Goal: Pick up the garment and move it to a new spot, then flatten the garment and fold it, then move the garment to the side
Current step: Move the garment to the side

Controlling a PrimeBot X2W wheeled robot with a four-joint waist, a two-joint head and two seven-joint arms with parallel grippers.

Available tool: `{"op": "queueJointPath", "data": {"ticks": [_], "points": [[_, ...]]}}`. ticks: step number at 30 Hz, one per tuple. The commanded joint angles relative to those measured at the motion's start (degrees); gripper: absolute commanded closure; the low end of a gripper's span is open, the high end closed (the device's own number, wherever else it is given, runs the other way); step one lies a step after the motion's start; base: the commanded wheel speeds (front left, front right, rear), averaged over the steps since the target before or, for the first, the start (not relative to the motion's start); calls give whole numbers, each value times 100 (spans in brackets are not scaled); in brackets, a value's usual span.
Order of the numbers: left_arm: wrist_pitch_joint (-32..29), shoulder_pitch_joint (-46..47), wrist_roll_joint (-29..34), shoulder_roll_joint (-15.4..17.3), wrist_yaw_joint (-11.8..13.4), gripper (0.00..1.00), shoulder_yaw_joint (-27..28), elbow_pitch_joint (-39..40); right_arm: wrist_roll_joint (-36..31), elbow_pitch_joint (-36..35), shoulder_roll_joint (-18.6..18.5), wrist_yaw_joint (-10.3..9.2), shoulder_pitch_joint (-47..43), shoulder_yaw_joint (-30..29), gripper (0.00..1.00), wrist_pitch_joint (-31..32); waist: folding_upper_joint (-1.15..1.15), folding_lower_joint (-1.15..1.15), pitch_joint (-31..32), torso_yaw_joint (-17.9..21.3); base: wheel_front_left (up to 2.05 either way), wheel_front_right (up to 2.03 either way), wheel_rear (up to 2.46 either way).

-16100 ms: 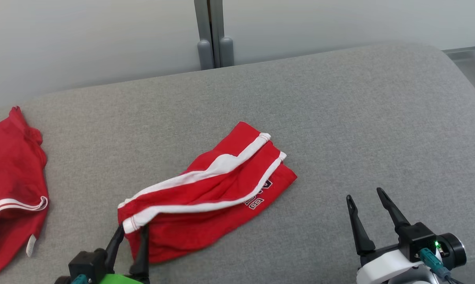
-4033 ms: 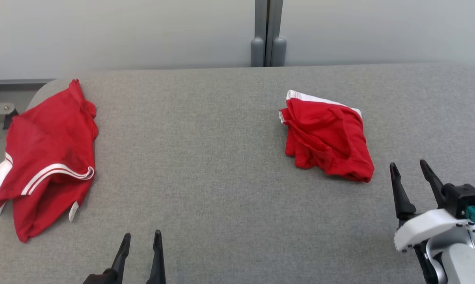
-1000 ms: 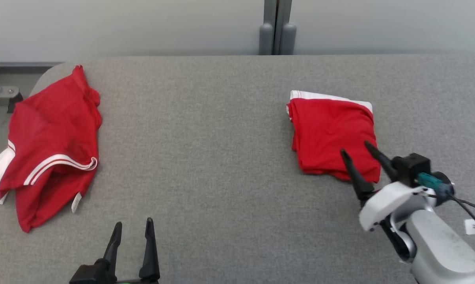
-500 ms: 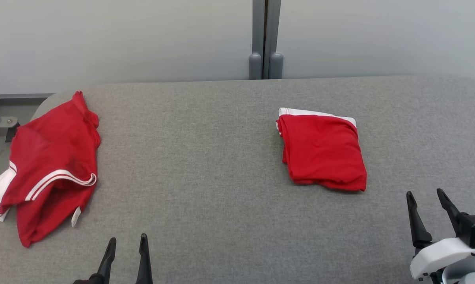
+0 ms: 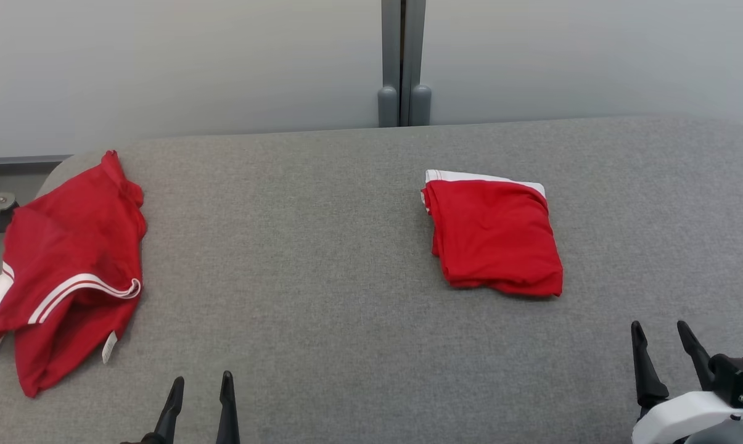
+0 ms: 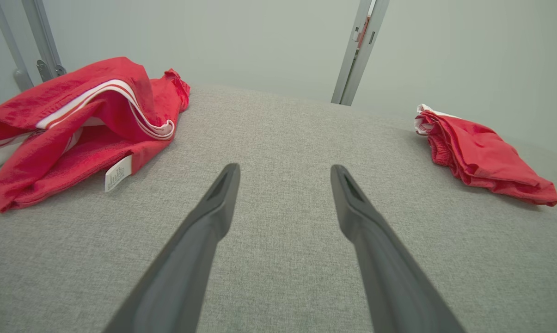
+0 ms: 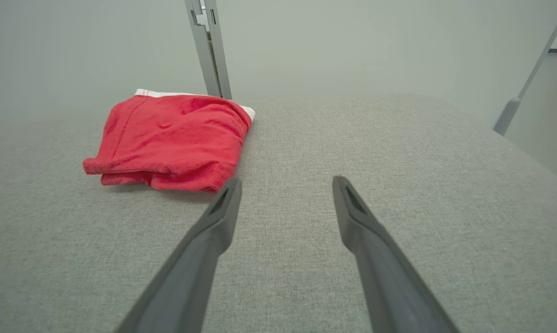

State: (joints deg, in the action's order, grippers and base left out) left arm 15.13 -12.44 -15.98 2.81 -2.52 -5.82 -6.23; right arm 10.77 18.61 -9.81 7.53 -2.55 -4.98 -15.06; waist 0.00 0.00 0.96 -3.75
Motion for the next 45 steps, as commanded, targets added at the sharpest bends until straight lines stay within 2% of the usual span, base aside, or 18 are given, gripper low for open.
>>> {"op": "queueJointPath", "data": {"ticks": [1, 3, 5, 8, 10, 13, 17, 21, 26, 27, 28, 32, 36, 39, 45], "points": [[1, 55, 64, 18, -18, 0, -18, -8, 204, 160, 39, -8, 106, 10, 0, -14, 0, 0, -37, 20, 0, 0, 0], [1, 87, 63, 17, -23, 0, -49, -13, 632, 289, 67, -8, 433, 77, 0, 61, 0, 0, -94, 28, 0, 0, 0], [1, 148, 63, 18, -31, 0, -76, -10, 1065, 346, -11, -7, 788, 162, 0, 396, 0, 0, -233, 37, 0, 0, 0], [1, 307, 55, 18, -49, 0, -139, -11, 1507, 470, -151, -8, 1508, 178, 0, 1114, 0, 0, -523, 29, 0, 0, 0], [1, 427, 46, 17, -65, 0, -213, -40, 1666, 735, -109, -7, 2013, 80, 0, 1699, 0, 0, -698, -9, 0, 0, 0], [1, 618, 13, 18, -87, 0, -331, -83, 1702, 1301, 66, -4, 2747, -55, 0, 2633, 0, 0, -924, -120, 0, 0, 0], [1, 894, -56, 17, -43, 0, -537, -179, 1569, 1956, 140, -8, 3387, -213, 0, 3362, 0, 0, -1140, -352, 0, 0, 0], [1, 1093, -162, 18, 35, 0, -699, -218, 1138, 2531, 178, -4, 3752, -403, 0, 3519, 0, 0, -1238, -528, 0, 0, 0], [1, 1133, -203, 18, 101, 0, -709, -227, 1038, 2986, 289, -4, 3894, -399, 0, 3715, 0, 0, -1265, -581, 0, 0, 0], [1, 1113, -199, 17, 111, 0, -687, -232, 1062, 3037, 310, -5, 3916, -440, 55, 3650, 0, 0, -1263, -551, 0, 0, 0], [1, 1098, -183, 17, 105, 0, -678, -227, 1112, 3056, 344, -5, 3953, -484, 100, 3591, 0, 0, -1265, -506, 0, 0, 0], [1, 1075, -62, 18, 74, 0, -586, -174, 1243, 2977, 401, -4, 4158, -430, 100, 3448, 0, 0, -1290, -87, 0, 0, 0], [1, 1169, 93, 17, -10, 0, -485, -148, 1298, 2876, 207, -8, 4253, -309, 100, 3493, 0, 0, -1449, 505, 0, 0, 0], [0, 1402, 249, 17, -149, 0, -479, -138, 1200, 2739, -38, -8, 4427, -243, 100, 3382, 0, 0, -1792, 901, 0, 0, 0], [0, 2041, 580, 203, -404, 0, -737, -240, 909, 2775, -508, -8, 4894, -375, 100, 3085, 0, 0, -2527, 1179, 0, 0, 0]]}}
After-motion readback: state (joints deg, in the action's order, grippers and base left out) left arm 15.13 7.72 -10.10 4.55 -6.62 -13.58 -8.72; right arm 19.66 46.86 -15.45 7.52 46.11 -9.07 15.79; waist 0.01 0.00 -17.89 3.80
